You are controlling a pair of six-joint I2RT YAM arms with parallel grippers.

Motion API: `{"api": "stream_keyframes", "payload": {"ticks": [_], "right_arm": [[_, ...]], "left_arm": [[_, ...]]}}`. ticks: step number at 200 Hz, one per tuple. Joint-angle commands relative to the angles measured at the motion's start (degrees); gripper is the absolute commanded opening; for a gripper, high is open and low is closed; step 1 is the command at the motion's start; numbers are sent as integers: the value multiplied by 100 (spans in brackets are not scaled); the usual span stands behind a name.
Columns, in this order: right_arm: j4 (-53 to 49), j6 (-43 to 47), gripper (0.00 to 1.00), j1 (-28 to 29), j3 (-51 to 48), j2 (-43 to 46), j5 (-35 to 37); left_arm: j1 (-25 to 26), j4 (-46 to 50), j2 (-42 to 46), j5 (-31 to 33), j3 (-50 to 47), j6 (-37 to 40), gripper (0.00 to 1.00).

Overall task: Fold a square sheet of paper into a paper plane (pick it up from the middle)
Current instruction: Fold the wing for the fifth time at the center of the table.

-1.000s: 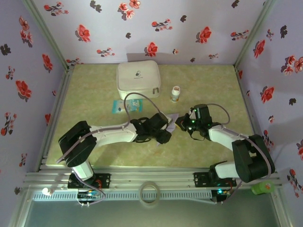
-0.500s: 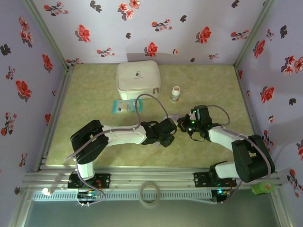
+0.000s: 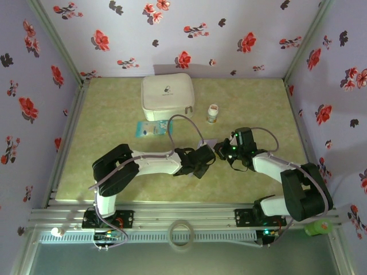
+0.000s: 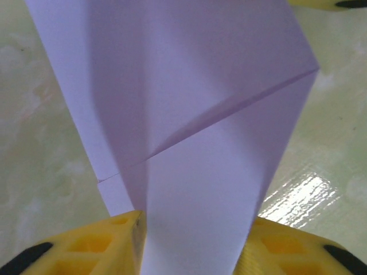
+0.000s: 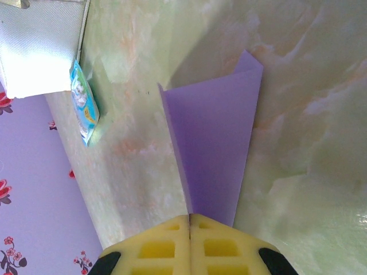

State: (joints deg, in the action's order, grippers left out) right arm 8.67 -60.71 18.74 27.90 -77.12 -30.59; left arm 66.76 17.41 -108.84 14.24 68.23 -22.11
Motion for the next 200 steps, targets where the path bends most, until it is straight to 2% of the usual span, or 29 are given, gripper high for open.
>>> {"api": "stream_keyframes", "payload": {"ticks": [1, 22, 64, 103, 131, 165, 200], "right_arm": [[-125, -55, 5, 24, 31, 16, 79], [-135, -52, 5, 24, 14, 22, 92], [-128, -55, 6, 24, -12, 28, 104], [-154, -38, 7, 24, -20, 14, 101], [-180, -21, 9, 24, -30, 8, 101], [-329, 80, 21, 25, -8, 122, 155], [-1512, 674, 36, 23, 277, 576, 752]], "left_arm": [[47, 149, -42, 327, 112, -14, 38], [47, 109, 11, 341, 61, 37, 35], [56, 6, 122, 341, 11, 132, 33], [55, -130, 153, 332, -53, 174, 21], [55, -171, 171, 331, -121, 87, 18], [47, -185, 140, 332, -126, -19, 10], [-31, -268, 217, 165, -199, -168, 4]]}}
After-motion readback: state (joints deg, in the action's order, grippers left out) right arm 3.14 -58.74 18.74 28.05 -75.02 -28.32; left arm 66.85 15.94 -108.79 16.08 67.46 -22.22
